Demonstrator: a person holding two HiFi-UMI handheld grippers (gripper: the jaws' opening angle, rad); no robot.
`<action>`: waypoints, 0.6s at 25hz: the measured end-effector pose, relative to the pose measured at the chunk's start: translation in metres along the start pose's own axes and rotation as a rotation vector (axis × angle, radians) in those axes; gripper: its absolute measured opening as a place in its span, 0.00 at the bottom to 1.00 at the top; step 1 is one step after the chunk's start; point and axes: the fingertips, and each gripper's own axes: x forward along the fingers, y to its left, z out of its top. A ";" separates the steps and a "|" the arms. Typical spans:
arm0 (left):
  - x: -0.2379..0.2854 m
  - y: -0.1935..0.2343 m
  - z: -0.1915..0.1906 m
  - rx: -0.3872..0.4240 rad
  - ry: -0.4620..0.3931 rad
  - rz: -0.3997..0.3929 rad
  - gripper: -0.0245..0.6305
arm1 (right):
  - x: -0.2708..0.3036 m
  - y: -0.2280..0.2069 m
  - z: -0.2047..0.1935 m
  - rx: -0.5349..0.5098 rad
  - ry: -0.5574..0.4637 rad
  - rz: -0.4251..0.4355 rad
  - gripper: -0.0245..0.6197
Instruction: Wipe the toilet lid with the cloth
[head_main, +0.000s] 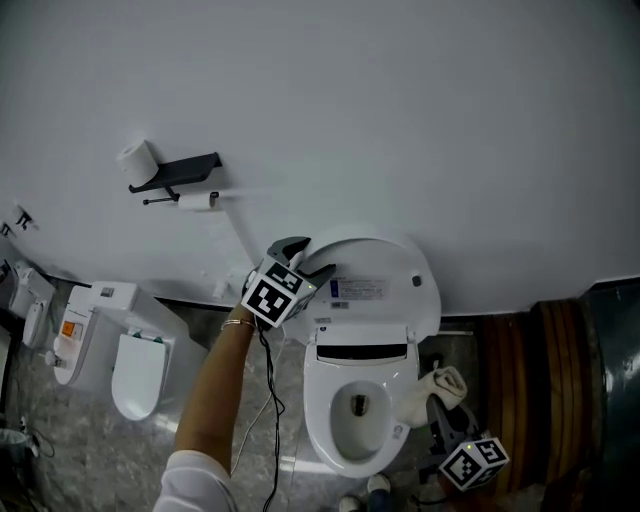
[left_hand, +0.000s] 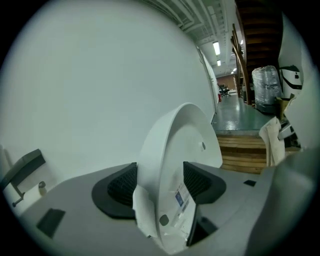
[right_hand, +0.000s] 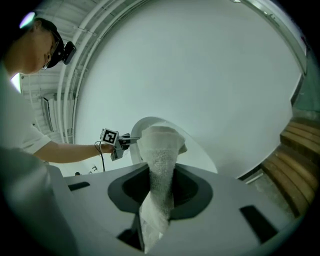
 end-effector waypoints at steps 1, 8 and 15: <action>-0.010 -0.010 -0.001 0.013 0.005 -0.020 0.49 | -0.004 0.010 -0.001 0.013 0.003 0.011 0.17; -0.093 -0.098 -0.017 0.018 -0.028 -0.148 0.49 | -0.054 0.083 -0.045 0.076 0.069 0.087 0.17; -0.170 -0.223 -0.086 0.050 -0.010 -0.270 0.49 | -0.141 0.120 -0.117 0.070 0.228 0.083 0.17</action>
